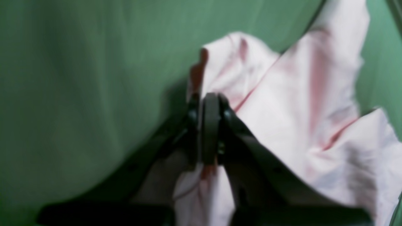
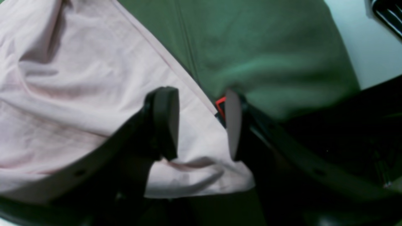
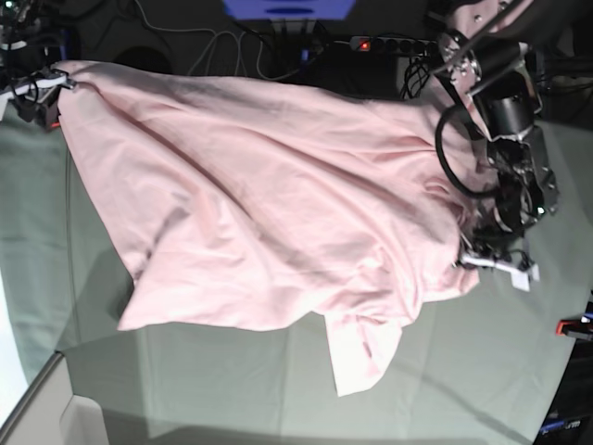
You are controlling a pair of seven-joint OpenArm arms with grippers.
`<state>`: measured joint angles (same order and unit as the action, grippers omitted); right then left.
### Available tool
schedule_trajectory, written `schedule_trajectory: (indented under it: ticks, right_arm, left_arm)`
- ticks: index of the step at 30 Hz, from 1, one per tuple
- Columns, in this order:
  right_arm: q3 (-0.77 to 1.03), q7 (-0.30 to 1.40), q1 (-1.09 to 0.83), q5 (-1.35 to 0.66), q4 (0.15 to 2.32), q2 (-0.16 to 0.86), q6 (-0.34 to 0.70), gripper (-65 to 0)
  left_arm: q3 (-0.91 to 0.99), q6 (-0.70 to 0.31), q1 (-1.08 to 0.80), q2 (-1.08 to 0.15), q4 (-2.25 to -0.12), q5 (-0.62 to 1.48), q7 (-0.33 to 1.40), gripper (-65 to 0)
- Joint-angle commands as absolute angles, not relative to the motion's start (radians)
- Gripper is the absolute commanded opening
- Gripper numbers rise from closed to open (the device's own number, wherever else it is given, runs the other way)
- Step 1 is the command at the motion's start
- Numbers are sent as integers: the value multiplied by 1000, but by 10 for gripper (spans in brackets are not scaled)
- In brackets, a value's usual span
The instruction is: Layout the t-shirt on the table in an organized manner, then fold the t-shirt properly
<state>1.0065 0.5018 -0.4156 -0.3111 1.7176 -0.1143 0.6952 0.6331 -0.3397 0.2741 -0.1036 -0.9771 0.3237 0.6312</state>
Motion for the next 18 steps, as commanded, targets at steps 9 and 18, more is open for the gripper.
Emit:
schedule_trajectory:
  ticks: [9,18]
  right_arm:
    - [1013,483,-404,-326,1730,-104,698,-398]
    - [1013,483,-412,-326,1728,-108,698,-398]
  left_arm:
    - [510,-349,463,-91,-1187,335,607,-649]
    - [332,-349,739,5,-1015,341,602,-649]
